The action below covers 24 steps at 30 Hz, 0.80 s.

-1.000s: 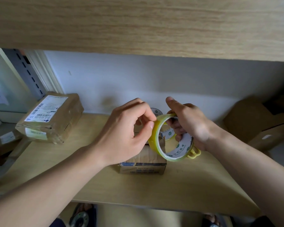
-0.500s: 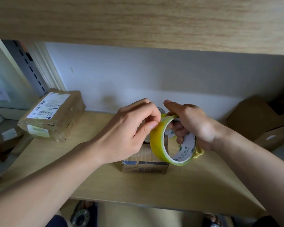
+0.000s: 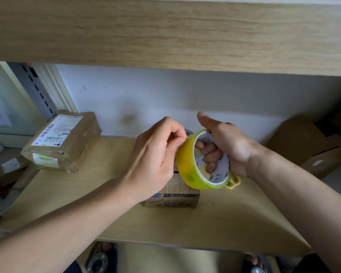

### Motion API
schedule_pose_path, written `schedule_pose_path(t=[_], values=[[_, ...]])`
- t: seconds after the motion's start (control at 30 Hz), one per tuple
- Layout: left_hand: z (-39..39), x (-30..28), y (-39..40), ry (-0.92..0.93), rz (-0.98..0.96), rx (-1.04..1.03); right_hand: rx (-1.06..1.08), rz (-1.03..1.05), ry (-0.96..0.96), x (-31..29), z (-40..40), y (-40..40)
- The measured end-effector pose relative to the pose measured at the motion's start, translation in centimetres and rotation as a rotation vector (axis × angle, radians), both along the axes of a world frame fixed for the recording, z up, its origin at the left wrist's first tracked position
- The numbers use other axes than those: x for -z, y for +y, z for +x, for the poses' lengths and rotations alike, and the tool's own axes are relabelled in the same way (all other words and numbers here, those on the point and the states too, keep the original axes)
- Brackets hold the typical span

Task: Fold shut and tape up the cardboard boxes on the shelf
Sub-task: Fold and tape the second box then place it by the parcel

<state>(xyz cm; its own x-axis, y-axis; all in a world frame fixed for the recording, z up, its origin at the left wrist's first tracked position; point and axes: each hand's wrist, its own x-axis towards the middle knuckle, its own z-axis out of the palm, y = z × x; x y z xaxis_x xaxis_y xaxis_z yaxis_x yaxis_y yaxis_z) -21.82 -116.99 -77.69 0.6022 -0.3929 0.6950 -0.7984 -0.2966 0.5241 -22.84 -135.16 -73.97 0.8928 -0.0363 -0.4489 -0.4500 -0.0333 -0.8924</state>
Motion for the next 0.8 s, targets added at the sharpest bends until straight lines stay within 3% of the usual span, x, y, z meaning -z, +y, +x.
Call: schedule_pose_path(t=[0.13, 0.3, 0.53, 0.8], values=[[-0.8, -0.5, 0.2, -0.044, -0.086, 0.002, 0.107, 0.082, -0.044, 0.0, 0.0, -0.9], [1.0, -0.5, 1.2, 0.269, -0.196, 0.148, 0.053, 0.272, 0.008, 0.1, -0.9, -1.2], [1.9, -0.2, 1.8, 0.565, -0.244, 0.328, -0.040, 0.267, -0.007, 0.9, -0.8, -2.0], [2.5, 0.0, 1.8, 0.545, -0.137, 0.131, -0.036, 0.312, -0.036, 1.6, -0.5, -2.6]])
